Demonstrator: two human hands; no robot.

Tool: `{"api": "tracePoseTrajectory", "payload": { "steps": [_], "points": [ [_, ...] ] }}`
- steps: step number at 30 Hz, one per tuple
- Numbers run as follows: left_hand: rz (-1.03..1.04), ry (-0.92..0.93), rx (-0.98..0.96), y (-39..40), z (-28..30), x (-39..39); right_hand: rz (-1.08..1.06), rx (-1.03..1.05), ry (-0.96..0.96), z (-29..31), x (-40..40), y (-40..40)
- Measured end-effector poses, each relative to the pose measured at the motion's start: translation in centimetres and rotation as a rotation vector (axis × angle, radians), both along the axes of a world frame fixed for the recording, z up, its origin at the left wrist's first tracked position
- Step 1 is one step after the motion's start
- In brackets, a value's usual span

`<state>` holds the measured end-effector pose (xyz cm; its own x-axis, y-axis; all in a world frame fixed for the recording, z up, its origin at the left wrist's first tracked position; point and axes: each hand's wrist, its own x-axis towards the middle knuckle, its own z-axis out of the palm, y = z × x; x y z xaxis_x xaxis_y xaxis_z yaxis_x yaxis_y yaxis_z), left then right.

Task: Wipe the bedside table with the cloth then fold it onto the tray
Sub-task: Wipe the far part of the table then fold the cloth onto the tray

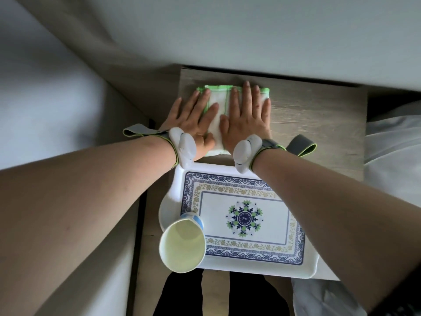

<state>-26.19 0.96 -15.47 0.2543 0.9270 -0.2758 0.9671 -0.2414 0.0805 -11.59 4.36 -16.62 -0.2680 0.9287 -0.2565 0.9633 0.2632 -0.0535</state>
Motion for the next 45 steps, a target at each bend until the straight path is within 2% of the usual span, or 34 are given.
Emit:
{"api": "tracePoseTrajectory", "payload": {
  "steps": [6, 13, 27, 34, 37, 45],
  "points": [
    [0.153, 0.009, -0.031, -0.6, 0.7, -3.1, 0.026, 0.004, 0.027, 0.0, -5.1, -0.5],
    [0.252, 0.016, -0.049, -0.6, 0.4, -3.1, 0.008, 0.024, 0.024, 0.0, -6.3, -0.7],
    [0.178, 0.063, -0.004, 0.2, 1.3, -2.6, 0.099, 0.017, 0.066, 0.3, -5.4, -0.1],
    [0.013, 0.040, 0.004, 2.2, 1.8, 2.2, 0.074, 0.045, 0.075, 0.1, 1.8, 2.5],
    [0.017, 0.006, -0.014, 3.1, 1.9, 7.1, 0.052, 0.053, 0.055, 0.3, 6.4, 3.0],
    [-0.036, 0.022, -0.024, 4.9, 1.4, 13.8, 0.017, 0.062, 0.016, -0.2, 13.6, 3.6]
  ]
}}
